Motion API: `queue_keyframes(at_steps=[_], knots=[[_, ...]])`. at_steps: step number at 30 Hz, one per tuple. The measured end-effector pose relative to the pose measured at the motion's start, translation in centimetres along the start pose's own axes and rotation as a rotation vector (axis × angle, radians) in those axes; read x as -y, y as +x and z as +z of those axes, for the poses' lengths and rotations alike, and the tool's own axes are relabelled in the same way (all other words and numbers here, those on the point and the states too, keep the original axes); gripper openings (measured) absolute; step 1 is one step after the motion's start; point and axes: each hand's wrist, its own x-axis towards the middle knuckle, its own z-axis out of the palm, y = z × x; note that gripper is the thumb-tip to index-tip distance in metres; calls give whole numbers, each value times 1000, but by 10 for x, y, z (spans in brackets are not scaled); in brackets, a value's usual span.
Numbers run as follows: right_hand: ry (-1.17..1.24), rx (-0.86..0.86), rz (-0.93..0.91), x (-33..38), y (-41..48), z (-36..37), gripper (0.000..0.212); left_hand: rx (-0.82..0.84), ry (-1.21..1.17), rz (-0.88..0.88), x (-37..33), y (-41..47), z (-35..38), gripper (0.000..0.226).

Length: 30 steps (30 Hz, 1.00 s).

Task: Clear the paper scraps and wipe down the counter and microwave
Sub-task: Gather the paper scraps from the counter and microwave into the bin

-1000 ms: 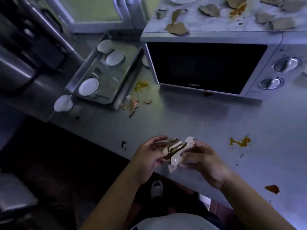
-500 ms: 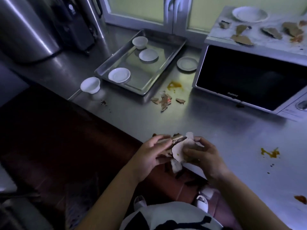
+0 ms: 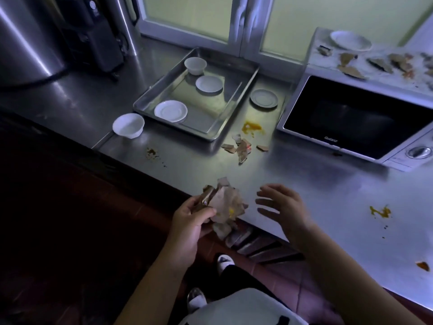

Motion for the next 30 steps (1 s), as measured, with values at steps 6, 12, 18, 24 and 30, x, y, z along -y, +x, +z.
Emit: queue_keyframes(at_steps=[6, 12, 18, 24, 30], knots=[[-513, -246, -60, 7, 117, -12, 29, -74, -16, 9, -31, 38, -5, 24], [-764, -358, -46, 17, 242, -7, 46, -89, 4, 1, -80, 86, -8, 24], [-1160, -384, -143, 5, 288, -7, 29, -126, 6, -55, -101, 124, -15, 25], [-911, -402, -235, 15, 272, -4, 21, -190, -13, -117, -98, 151, -28, 25], [-1115, 49, -278, 44, 268, 44, 12, -162, 14, -162, -97, 173, -31, 22]])
